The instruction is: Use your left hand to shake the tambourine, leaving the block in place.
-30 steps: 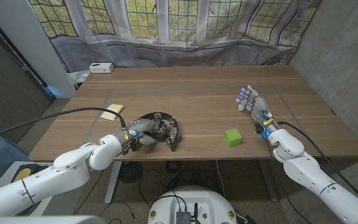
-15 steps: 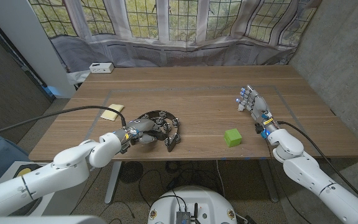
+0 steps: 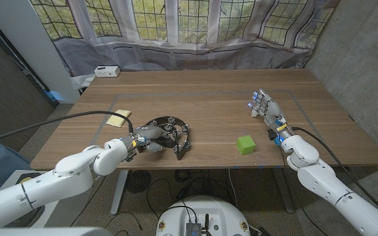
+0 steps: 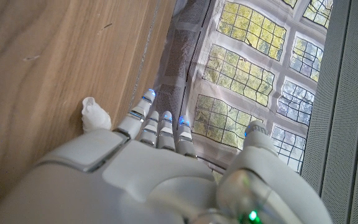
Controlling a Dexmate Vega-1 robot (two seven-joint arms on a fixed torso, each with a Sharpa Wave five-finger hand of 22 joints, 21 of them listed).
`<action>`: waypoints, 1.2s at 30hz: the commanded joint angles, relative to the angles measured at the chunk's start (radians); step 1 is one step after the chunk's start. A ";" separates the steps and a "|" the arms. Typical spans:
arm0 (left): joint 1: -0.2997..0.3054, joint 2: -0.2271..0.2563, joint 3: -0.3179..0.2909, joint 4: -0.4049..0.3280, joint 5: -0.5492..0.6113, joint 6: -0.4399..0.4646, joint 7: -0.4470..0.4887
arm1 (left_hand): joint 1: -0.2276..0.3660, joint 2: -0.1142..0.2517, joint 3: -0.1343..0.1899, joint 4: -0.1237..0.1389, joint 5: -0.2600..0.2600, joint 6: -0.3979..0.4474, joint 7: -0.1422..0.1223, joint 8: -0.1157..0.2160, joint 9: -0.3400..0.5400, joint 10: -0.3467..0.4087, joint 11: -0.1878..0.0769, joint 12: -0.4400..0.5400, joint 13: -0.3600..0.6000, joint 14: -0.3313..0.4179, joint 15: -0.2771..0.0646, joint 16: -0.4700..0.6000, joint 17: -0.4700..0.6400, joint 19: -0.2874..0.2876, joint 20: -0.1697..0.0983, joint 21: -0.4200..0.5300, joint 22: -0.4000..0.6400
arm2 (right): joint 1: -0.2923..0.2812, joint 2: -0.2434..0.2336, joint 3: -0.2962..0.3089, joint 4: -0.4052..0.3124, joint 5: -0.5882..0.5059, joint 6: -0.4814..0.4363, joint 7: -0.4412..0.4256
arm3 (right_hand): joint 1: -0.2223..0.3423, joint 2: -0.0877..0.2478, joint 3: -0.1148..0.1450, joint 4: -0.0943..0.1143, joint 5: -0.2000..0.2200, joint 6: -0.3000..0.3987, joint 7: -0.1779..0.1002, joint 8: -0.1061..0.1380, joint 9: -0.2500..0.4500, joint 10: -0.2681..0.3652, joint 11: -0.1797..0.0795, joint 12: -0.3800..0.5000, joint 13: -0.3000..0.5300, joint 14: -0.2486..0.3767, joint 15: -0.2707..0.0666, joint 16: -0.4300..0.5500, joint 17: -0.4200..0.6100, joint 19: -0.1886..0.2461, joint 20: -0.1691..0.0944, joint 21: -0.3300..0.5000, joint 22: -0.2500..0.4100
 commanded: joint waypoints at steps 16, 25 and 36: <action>0.031 0.030 -0.038 -0.034 0.043 0.005 0.054 | -0.082 -0.012 -0.055 0.016 -0.002 -0.108 -0.024 0.008 -0.012 -0.104 0.003 0.020 -0.035 -0.102 0.018 0.012 -0.017 -0.073 0.052 -0.047 0.002 | -0.008 -0.001 -0.004 -0.018 -0.007 -0.010 -0.017 | 0.017 0.000 0.006 -0.002 0.001 0.001 0.005 0.001 0.003 0.011 0.001 0.001 0.002 0.009 0.000 0.000 0.004 0.015 -0.002 0.003 0.003; 0.048 0.040 -0.067 -0.054 0.045 0.001 0.073 | -0.084 -0.010 -0.057 0.014 -0.001 -0.086 -0.018 0.019 -0.014 -0.091 0.001 0.028 -0.041 -0.093 0.017 0.018 -0.021 -0.069 0.047 -0.049 0.003 | -0.010 -0.004 -0.003 -0.024 -0.009 -0.011 -0.019 | 0.015 0.000 0.005 0.000 0.000 0.001 0.003 0.001 0.003 0.010 -0.001 0.001 0.002 0.008 -0.002 0.000 0.005 0.014 -0.004 0.002 0.003; 0.084 0.060 -0.113 -0.088 0.052 0.009 0.107 | -0.085 -0.006 -0.054 0.010 0.000 -0.069 -0.020 0.025 -0.016 -0.072 -0.004 0.036 -0.048 -0.078 0.012 0.023 -0.026 -0.062 0.045 -0.050 0.003 | -0.010 -0.006 -0.002 -0.022 -0.013 -0.007 -0.017 | 0.015 -0.001 0.004 0.000 -0.001 0.003 0.003 0.001 0.003 0.013 -0.002 0.002 0.002 0.009 -0.001 0.001 0.005 0.013 -0.002 0.001 0.003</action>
